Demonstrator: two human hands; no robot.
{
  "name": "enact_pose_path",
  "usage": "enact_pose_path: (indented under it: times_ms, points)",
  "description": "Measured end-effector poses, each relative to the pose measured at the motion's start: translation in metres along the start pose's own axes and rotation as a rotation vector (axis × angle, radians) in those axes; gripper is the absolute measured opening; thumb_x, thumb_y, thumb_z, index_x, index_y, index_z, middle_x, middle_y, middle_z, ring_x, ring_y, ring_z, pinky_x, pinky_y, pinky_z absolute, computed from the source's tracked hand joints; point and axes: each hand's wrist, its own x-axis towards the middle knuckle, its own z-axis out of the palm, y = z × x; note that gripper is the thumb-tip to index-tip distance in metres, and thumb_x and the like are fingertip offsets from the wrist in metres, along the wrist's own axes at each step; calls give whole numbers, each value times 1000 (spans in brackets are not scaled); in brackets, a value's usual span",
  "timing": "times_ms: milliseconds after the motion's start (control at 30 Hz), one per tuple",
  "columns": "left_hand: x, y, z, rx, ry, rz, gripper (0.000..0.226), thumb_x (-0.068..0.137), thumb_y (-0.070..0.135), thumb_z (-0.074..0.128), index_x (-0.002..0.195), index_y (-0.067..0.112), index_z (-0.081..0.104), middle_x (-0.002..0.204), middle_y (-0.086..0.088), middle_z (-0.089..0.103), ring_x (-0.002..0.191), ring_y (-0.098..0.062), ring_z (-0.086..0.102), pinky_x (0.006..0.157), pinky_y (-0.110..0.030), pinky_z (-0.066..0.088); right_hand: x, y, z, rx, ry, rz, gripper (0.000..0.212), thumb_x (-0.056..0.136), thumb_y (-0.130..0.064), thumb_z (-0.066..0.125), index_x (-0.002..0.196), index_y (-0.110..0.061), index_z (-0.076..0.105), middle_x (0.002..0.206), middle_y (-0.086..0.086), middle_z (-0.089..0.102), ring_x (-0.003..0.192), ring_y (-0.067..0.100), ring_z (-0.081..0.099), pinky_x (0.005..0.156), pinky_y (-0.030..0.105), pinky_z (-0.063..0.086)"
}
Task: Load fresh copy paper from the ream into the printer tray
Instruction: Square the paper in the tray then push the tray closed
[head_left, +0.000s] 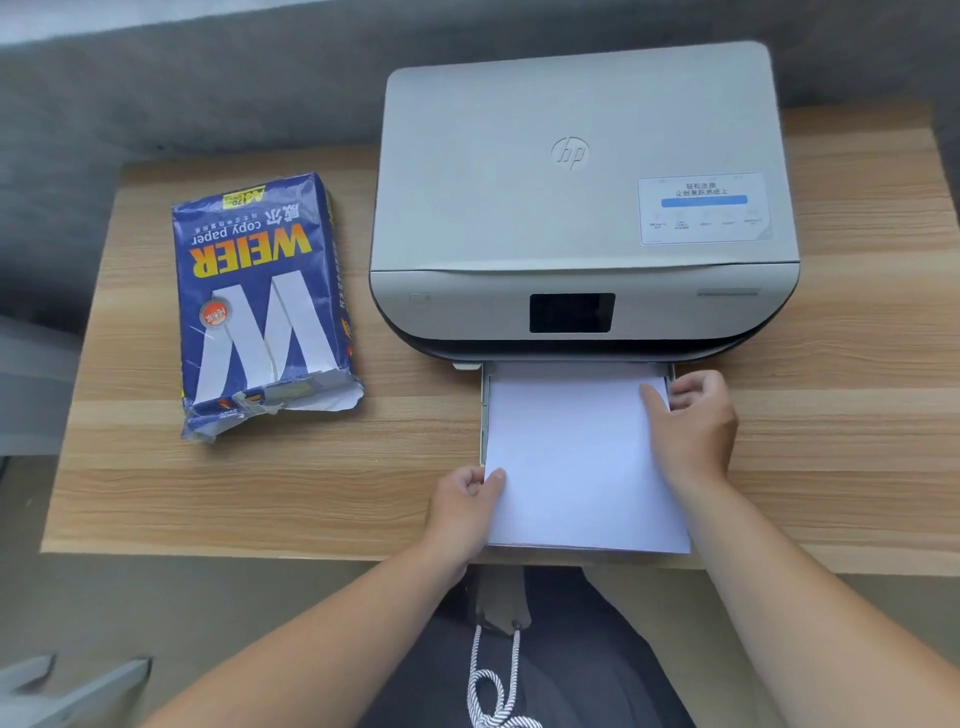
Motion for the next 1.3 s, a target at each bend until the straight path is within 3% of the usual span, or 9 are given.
enact_pose_path:
  times_ms: [167,267,433,567,633,767,1067,1200,1300]
  points:
    - [1,-2,-1,102,35,36,23,95,40,65,95,18,71,76,-2,64,70,-17,56,67,-33,44,5,-5,0,-18,-35,8,28,85,-23,78,98,-13,55,76,4,62,75,32,64,60,29,42]
    - [1,-1,-1,130,58,53,25,97,37,65,92,14,70,72,-3,61,66,-18,51,64,-32,41,-11,-6,-12,-91,-128,-4,37,87,-27,76,114,-15,53,85,2,63,78,27,61,67,33,44]
    - [-3,4,2,203,93,76,23,99,34,64,94,12,70,69,0,57,56,-14,44,55,-26,36,-51,14,-34,-161,-217,34,41,92,-27,68,125,-22,46,93,6,61,79,25,61,62,34,44]
    - [-6,7,3,245,117,86,24,100,37,62,95,14,69,66,5,57,51,-10,44,55,-26,36,-62,20,-31,-98,-184,38,35,94,-17,65,125,-21,49,90,-1,58,76,18,57,59,30,43]
    - [-8,11,3,283,109,92,22,100,37,62,99,16,69,67,1,61,48,-7,55,58,-27,46,-60,19,-26,-66,-157,44,33,95,-15,64,124,-21,49,92,0,58,77,18,58,59,30,43]
    - [-12,15,2,217,49,58,15,102,33,60,102,18,64,88,-11,78,64,-17,79,80,-45,65,-50,17,-15,-73,-126,3,33,95,-13,64,125,-19,49,97,5,59,78,22,57,64,33,43]
    - [-14,15,0,410,85,139,14,97,38,65,92,25,63,61,6,72,66,-12,78,79,-46,63,-35,21,-3,-179,-54,-75,29,96,-16,64,123,-13,53,104,4,60,87,29,59,71,34,42]
    - [-16,21,-3,757,194,214,28,94,54,61,90,27,64,71,10,74,79,-12,71,72,-33,57,-34,25,-3,-310,15,-206,29,89,-14,72,115,-9,60,112,8,56,100,29,57,71,40,51]
    - [-15,29,-6,838,268,277,29,92,58,62,94,29,61,81,10,71,82,-17,68,69,-34,53,-31,28,-3,-351,6,-230,30,86,-12,74,113,-9,61,114,10,52,106,31,54,73,42,53]
